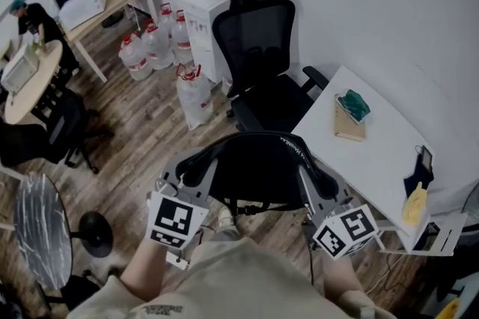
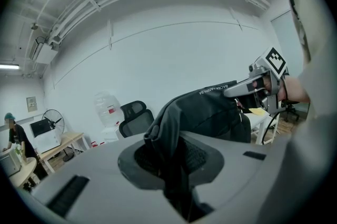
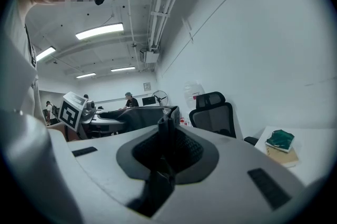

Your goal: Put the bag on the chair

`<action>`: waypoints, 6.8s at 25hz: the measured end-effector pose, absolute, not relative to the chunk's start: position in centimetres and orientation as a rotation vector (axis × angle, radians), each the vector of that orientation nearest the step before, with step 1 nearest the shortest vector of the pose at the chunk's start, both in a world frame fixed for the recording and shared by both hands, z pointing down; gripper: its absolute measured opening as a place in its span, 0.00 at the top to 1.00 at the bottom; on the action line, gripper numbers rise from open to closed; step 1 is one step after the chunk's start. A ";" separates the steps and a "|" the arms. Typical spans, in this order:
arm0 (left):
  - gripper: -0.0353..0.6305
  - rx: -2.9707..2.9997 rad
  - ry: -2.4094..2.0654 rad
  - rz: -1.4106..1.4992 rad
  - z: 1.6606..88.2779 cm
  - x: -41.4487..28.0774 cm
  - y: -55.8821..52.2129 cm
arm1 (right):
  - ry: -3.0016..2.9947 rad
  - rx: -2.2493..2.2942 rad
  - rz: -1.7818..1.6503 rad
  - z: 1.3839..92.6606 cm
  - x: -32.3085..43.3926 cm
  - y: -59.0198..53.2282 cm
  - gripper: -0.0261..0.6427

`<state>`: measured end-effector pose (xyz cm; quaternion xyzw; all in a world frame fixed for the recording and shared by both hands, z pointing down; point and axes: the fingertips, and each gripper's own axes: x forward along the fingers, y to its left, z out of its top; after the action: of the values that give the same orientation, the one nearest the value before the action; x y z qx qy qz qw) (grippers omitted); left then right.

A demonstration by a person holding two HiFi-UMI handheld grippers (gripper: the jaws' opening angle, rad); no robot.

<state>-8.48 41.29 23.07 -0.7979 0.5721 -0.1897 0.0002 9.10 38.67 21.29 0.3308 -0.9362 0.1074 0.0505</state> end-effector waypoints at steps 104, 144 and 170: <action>0.83 -2.990 1.434 -1.247 75.8 -9.7 -25.5 | -2.119 1.590 0.830 74.8 9.1 -24.1 0.84; 0.78 -2.865 1.514 -0.792 47.8 -13.3 -20.5 | -2.391 1.522 0.557 42.8 4.2 -18.9 0.91; 0.88 -2.794 1.307 -0.340 27.7 -14.9 -11.0 | -2.695 1.393 0.263 24.6 -1.4 -8.5 0.93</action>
<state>-14.87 -11.04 27.73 -0.9001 0.4213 -0.1095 0.0192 -1.36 -8.47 24.55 0.4569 -0.8840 0.0861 0.0480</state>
